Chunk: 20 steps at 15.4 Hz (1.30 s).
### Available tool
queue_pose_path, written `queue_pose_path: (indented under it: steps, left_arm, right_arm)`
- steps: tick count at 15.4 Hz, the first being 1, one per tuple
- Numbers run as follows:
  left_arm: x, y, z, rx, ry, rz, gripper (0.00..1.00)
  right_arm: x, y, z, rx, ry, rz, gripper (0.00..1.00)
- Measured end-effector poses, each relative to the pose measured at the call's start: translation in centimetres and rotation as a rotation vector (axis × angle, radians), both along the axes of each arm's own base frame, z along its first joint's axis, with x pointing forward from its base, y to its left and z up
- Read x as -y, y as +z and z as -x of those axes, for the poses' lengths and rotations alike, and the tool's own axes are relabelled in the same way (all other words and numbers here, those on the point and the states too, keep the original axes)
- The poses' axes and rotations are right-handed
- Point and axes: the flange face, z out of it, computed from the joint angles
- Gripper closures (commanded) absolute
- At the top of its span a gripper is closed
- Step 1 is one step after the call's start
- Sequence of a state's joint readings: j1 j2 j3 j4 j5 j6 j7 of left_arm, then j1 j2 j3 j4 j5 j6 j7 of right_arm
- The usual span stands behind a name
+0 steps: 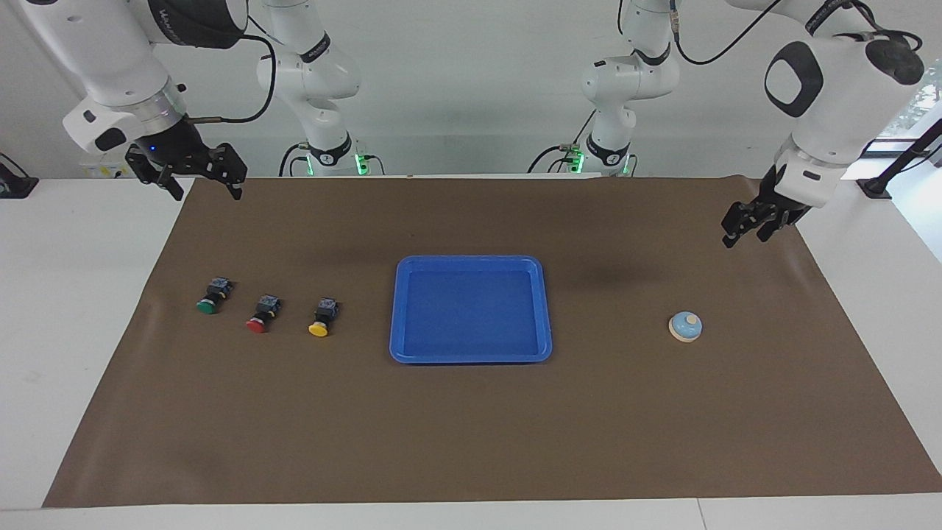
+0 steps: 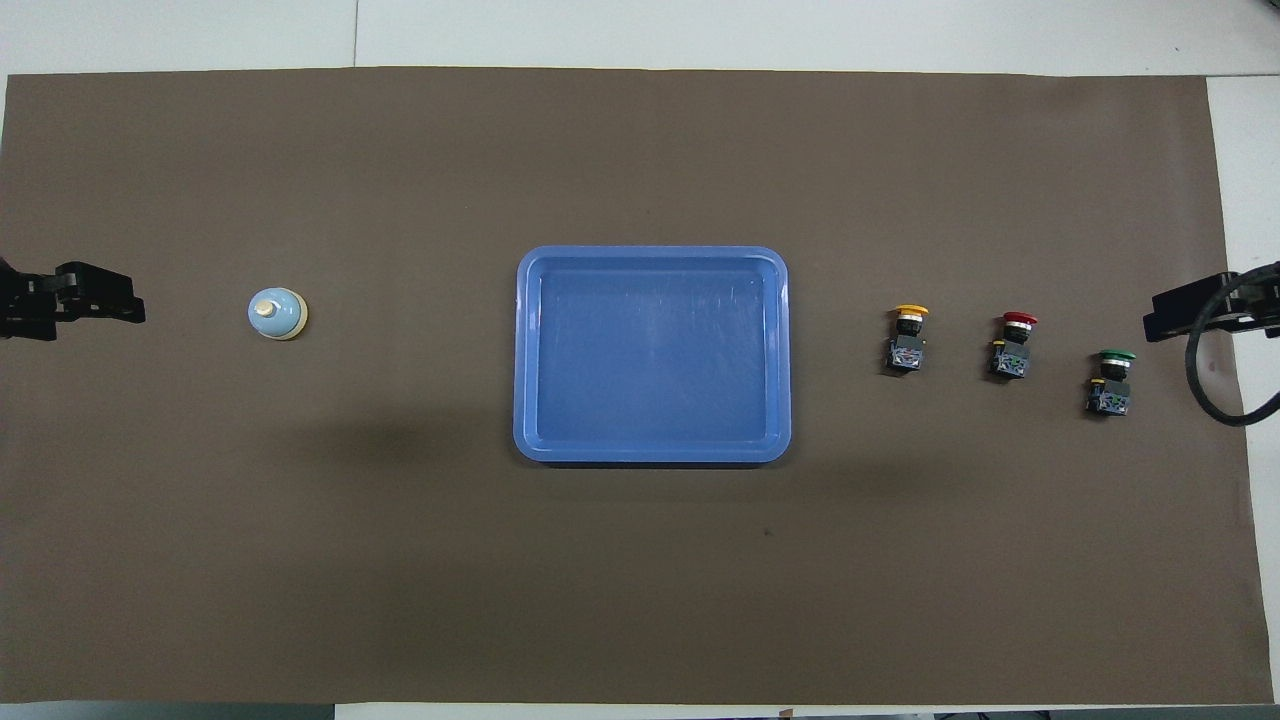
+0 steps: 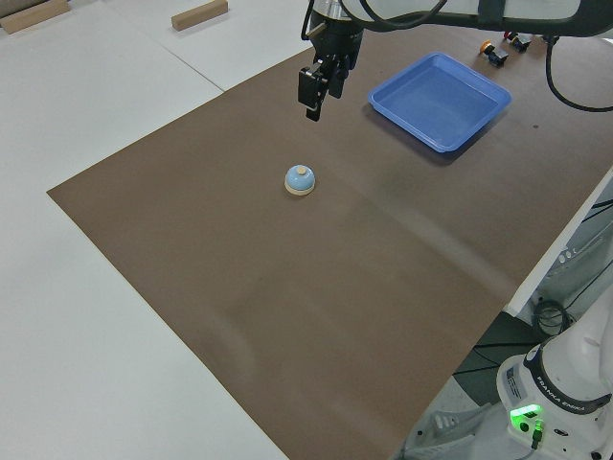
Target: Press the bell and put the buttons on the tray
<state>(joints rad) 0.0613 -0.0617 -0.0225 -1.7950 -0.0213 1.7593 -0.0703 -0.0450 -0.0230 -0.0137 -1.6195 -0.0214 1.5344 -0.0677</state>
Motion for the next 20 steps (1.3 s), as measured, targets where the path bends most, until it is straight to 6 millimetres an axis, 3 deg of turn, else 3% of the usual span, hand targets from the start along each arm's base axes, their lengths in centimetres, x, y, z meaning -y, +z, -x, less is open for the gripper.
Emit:
queue_pose_path:
  steps: [6, 12, 15, 20]
  left_arm:
    - [0.3, 3.3, 1.4, -0.021, -0.006, 0.0, 0.0]
    - [0.5, 2.9, 1.2, -0.032, -0.01, 0.001, 0.0]
    - [0.5, 2.9, 1.2, -0.031, -0.01, 0.001, 0.0]
    - [0.5, 2.9, 1.2, -0.031, -0.01, 0.001, 0.0]
  right_arm:
    - [-4.1, -7.3, -0.7, 0.03, -0.036, 0.005, 0.0]
    - [-7.9, -17.5, -3.5, 0.076, -0.094, 0.003, 0.0]
    - [-9.5, -22.3, -4.0, 0.119, -0.116, -0.006, 0.0]
    - [-9.7, -26.8, -3.4, 0.126, -0.132, -0.009, 0.0]
